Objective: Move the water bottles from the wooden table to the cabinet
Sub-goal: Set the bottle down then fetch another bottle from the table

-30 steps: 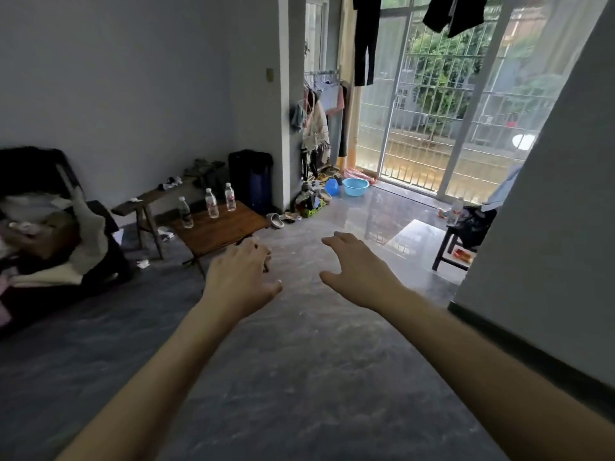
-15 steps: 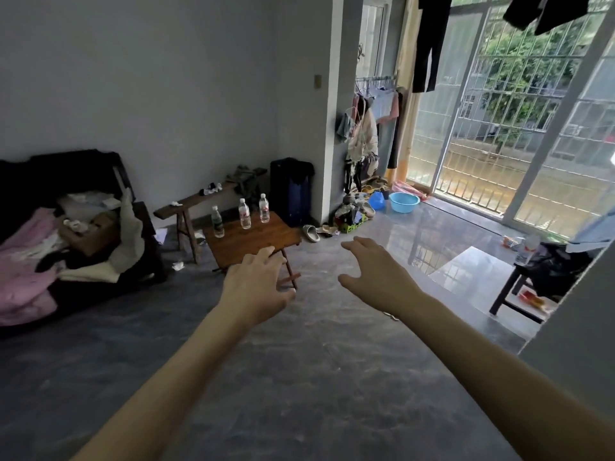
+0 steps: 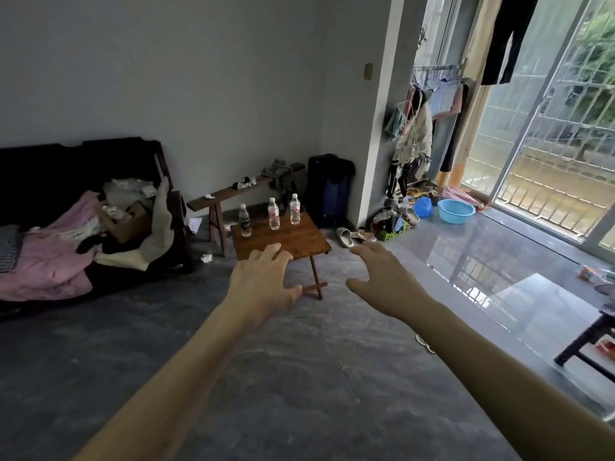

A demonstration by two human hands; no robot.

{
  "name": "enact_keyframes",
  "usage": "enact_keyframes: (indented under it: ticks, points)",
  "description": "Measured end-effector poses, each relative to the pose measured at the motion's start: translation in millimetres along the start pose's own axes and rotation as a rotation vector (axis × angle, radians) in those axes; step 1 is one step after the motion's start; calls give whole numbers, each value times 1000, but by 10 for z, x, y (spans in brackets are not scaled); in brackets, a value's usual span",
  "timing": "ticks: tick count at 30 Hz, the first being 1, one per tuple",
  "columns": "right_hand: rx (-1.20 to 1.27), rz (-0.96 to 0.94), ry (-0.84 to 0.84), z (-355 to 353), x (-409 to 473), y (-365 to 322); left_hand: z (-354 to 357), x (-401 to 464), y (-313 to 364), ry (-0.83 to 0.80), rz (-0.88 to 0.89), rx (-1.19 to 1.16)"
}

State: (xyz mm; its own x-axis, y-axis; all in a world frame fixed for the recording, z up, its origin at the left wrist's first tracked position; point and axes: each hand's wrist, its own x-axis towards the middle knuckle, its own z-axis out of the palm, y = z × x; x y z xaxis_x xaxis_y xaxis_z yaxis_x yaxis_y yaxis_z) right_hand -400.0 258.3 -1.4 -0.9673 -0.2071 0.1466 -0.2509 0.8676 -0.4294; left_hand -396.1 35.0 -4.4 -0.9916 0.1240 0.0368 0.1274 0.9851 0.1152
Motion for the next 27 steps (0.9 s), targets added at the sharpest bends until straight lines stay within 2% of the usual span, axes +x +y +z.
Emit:
enact_keyframes:
  ticks: [12,27]
  points:
    - [-31,12,-33,0,2216,348,39,2328,-466,5,32,-6]
    - [-12,110,-31,87,3934,1414,348,4468,-319,-63,121,10]
